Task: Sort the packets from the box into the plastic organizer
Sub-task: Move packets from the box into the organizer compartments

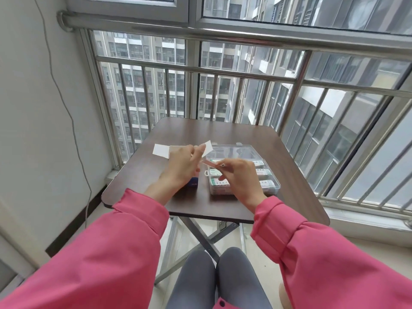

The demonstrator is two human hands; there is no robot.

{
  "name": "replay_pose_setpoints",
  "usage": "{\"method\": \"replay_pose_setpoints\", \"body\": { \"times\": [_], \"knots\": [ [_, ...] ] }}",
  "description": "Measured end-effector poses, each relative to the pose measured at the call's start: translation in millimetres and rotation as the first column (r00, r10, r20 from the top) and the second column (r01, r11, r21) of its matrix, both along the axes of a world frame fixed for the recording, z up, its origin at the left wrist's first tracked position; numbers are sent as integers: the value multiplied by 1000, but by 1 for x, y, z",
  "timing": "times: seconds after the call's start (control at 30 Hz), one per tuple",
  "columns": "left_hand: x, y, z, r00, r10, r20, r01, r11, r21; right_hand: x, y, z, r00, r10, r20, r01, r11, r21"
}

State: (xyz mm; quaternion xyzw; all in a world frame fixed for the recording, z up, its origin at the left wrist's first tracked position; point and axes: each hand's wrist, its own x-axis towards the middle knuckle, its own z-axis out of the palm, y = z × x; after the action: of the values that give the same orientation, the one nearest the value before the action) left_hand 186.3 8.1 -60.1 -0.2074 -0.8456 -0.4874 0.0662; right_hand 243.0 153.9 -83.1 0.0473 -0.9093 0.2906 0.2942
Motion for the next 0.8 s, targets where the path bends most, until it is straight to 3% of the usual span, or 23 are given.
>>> {"method": "replay_pose_setpoints", "body": {
  "times": [0.07, 0.2, 0.27, 0.37, 0.53, 0.7, 0.8],
  "knots": [
    [2, 8, -4, 971, -138, 194, 111, 983, 145, 4, 7, -4, 1000, -10, 2, 10, 1000, -25],
    [7, 30, -14, 926, -251, 281, 162, 939, 303, 19, 36, -4, 994, 17, 109, 15, 958, -287],
    [7, 38, -17, 931, -254, 262, 167, 935, 313, 24, 51, 1, 985, 17, 174, 73, 864, -499],
    [6, 64, -21, 946, -267, 183, 227, 951, 212, 25, 77, 10, 956, 56, 287, 191, 624, -757],
    [5, 108, -29, 950, -285, 129, 277, 958, 75, 20, 114, 5, 925, 0, 380, 277, 683, -676],
    [-4, 135, -37, 943, -320, 88, 331, 928, -172, 9, 141, -14, 879, -103, 465, 380, 740, -555],
    [-11, 143, -43, 955, -290, 58, 295, 915, -274, 1, 148, -19, 867, -102, 488, 436, 630, -643]
  ]
}}
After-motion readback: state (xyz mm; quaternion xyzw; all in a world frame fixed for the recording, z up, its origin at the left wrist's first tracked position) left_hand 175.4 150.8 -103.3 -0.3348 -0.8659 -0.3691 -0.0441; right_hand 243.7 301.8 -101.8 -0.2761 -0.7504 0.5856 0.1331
